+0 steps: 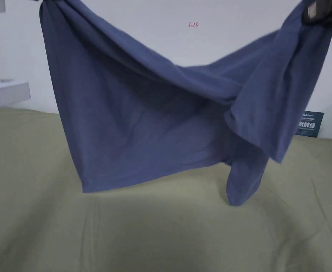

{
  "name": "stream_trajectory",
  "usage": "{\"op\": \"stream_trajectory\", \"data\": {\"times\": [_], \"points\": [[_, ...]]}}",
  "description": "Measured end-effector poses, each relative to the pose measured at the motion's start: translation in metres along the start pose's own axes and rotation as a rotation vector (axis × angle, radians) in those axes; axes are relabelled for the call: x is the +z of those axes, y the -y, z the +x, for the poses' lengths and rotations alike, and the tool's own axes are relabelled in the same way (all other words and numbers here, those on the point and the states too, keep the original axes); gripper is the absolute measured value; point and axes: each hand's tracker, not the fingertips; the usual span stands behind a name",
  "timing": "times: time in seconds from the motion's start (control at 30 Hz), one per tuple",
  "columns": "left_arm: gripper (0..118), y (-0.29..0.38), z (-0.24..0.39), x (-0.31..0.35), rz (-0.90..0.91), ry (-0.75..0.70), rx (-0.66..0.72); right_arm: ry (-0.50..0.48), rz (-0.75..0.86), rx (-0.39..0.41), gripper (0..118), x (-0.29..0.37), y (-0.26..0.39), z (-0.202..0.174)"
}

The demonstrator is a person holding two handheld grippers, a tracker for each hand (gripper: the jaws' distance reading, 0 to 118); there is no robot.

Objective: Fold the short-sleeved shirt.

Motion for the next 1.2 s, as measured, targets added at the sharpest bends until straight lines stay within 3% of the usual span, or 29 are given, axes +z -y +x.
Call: {"op": "stream_trajectory", "data": {"times": [0.1, 0.43, 0.73, 0.9, 1.2], "points": [[1, 0.027, -0.001, 0.029, -0.048, 0.049, 0.007, -0.009, -0.121, -0.001, 6, 0.019, 0.041, -0.009], [1, 0.113, -0.004, 0.147, -0.235, 0.139, 0.028, -0.031, -0.292, -0.153, 6, 0.108, 0.127, -0.007], [1, 0.207, -0.009, 0.250, -0.355, 0.154, 0.064, -0.035, -0.513, -0.162, 6, 0.183, 0.199, -0.035], [1, 0.263, -0.004, 0.273, -0.450, 0.139, 0.021, -0.005, -0.606, -0.188, 7, 0.184, 0.240, -0.044], [2, 0.341, -0.020, 0.282, -0.626, 0.045, 0.120, 0.057, -0.714, -0.275, 7, 0.158, 0.312, -0.043]]}}
